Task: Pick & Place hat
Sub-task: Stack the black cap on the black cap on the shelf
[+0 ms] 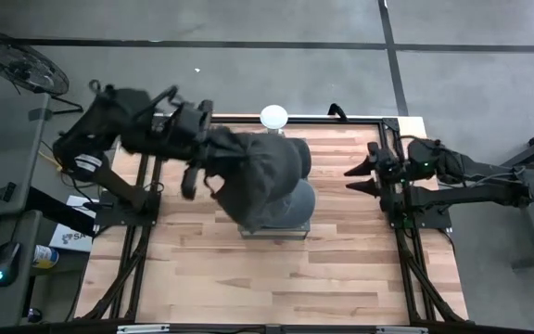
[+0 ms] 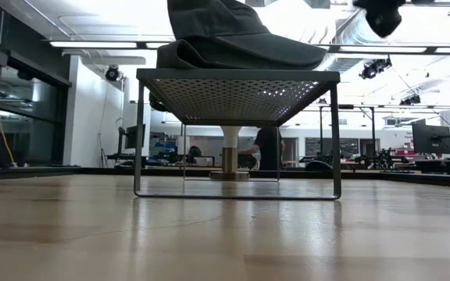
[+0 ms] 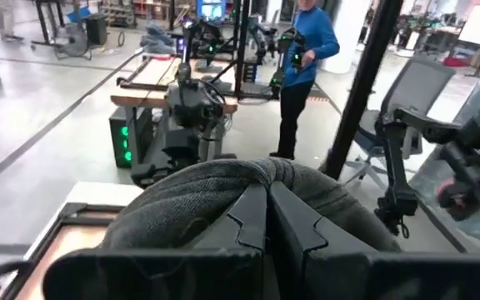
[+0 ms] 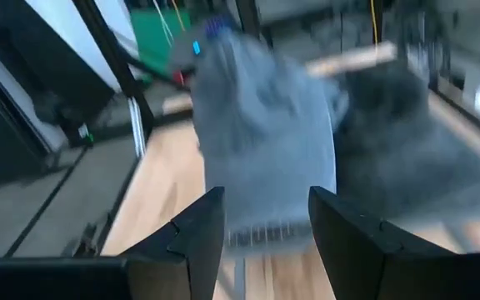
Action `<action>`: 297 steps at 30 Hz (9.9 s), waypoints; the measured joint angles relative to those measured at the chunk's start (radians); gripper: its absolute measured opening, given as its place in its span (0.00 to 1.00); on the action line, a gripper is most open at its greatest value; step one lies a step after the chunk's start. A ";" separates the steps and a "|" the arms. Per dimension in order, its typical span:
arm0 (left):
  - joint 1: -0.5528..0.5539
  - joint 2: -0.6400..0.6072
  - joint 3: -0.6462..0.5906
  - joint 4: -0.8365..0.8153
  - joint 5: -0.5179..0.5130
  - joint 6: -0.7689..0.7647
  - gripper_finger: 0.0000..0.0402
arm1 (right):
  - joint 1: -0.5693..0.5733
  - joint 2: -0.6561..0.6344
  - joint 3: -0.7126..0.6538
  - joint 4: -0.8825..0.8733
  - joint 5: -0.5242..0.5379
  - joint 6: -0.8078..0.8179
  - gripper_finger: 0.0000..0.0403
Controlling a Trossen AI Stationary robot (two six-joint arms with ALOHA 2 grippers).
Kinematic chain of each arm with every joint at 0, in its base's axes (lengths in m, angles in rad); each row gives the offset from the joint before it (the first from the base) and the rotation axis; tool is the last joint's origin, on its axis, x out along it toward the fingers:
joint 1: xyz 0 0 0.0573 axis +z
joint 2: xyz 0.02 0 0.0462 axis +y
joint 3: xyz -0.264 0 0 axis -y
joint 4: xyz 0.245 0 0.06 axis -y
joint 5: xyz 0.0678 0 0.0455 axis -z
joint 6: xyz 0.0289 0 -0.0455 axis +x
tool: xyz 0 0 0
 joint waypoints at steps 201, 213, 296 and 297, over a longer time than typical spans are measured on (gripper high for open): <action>0.334 0.129 0.055 -0.240 -0.143 -0.021 0.65 | -0.603 0.744 0.002 0.705 -0.783 0.755 0.41; 0.334 0.129 0.055 -0.239 -0.142 -0.021 0.65 | -0.656 0.739 0.002 0.704 -0.850 0.777 0.47; 0.464 0.283 -0.133 -0.440 0.010 -0.761 0.01 | -0.679 0.662 0.002 0.803 -0.892 0.800 0.47; 0.464 0.278 -0.133 -0.441 0.011 -0.761 0.00 | -0.685 0.656 0.002 0.802 -0.892 0.800 0.47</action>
